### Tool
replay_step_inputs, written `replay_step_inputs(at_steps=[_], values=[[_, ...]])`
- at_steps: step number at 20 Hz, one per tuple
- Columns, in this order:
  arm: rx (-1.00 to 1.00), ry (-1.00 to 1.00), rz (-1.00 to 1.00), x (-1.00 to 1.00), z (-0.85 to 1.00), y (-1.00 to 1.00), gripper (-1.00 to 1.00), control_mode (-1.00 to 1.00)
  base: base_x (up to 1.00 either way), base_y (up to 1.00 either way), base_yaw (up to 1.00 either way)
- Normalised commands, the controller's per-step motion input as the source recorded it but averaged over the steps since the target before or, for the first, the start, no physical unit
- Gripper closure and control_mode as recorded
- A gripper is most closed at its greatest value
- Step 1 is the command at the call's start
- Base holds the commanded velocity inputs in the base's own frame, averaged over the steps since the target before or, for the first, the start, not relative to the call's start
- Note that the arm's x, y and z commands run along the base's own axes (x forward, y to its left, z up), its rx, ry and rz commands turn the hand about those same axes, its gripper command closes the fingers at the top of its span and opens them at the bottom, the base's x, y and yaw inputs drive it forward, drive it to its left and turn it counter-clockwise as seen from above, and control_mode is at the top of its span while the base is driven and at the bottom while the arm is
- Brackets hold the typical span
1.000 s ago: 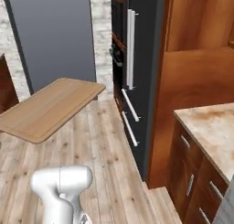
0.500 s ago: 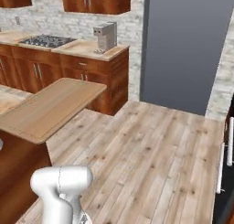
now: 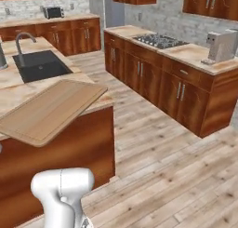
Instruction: Move the cutting board and knife to the sink. Then move spray from the cabinet to the counter.
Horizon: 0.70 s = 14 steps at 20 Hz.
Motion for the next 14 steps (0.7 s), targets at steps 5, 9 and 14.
replay_step_inputs(at_steps=[5, 9, 14], values=[[0.00, 0.00, 0.00, 0.00, 0.00, 0.00, 1.00, 1.00, 0.48, -0.71, 0.47], [0.00, 0.00, 0.00, 0.00, 0.00, 0.00, 1.00, 1.00, 0.42, -1.00, 0.39], [0.00, 0.00, 0.00, 0.00, 0.00, 0.00, 1.00, 1.00, 0.56, -1.00, 0.40]])
